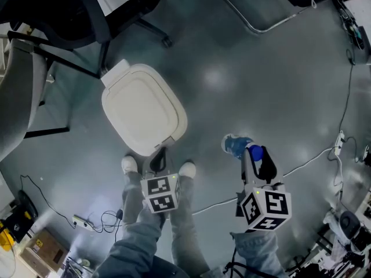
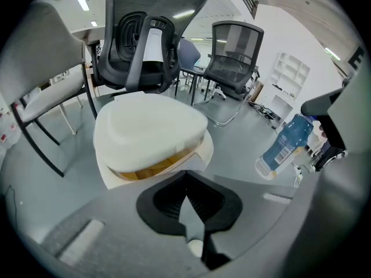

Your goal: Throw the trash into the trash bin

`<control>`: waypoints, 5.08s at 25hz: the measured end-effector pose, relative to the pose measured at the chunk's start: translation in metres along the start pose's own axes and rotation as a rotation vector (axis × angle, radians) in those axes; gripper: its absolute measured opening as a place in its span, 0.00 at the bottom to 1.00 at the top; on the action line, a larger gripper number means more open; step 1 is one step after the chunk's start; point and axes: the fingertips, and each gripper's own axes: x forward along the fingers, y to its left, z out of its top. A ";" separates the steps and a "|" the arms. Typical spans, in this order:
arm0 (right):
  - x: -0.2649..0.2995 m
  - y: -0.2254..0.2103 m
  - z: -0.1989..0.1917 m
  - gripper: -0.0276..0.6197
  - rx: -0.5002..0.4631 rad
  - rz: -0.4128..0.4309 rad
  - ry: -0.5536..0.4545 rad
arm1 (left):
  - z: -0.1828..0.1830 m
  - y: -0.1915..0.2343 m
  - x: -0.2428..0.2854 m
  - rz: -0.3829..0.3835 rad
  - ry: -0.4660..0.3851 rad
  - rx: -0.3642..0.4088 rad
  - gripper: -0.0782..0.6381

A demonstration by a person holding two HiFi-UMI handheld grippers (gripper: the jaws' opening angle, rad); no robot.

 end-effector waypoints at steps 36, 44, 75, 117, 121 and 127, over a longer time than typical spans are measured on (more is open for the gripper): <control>-0.056 0.133 0.107 0.34 -0.018 0.029 -0.112 | 0.185 0.126 -0.147 0.017 -0.282 0.045 0.12; -0.063 0.198 0.142 0.34 -0.066 0.094 -0.126 | 0.222 0.168 -0.196 0.042 -0.344 0.019 0.12; 0.118 0.285 0.038 0.34 -0.088 0.183 0.055 | 0.117 0.281 -0.134 0.125 -0.207 -0.062 0.12; -0.015 0.252 0.074 0.24 -0.062 0.206 -0.002 | 0.168 0.202 -0.210 0.070 -0.298 -0.047 0.12; -0.057 0.248 0.102 0.19 -0.051 0.188 -0.038 | 0.207 0.179 -0.247 0.041 -0.356 -0.027 0.12; -0.119 0.237 0.142 0.10 -0.018 0.155 -0.080 | 0.233 0.156 -0.302 0.025 -0.369 -0.036 0.12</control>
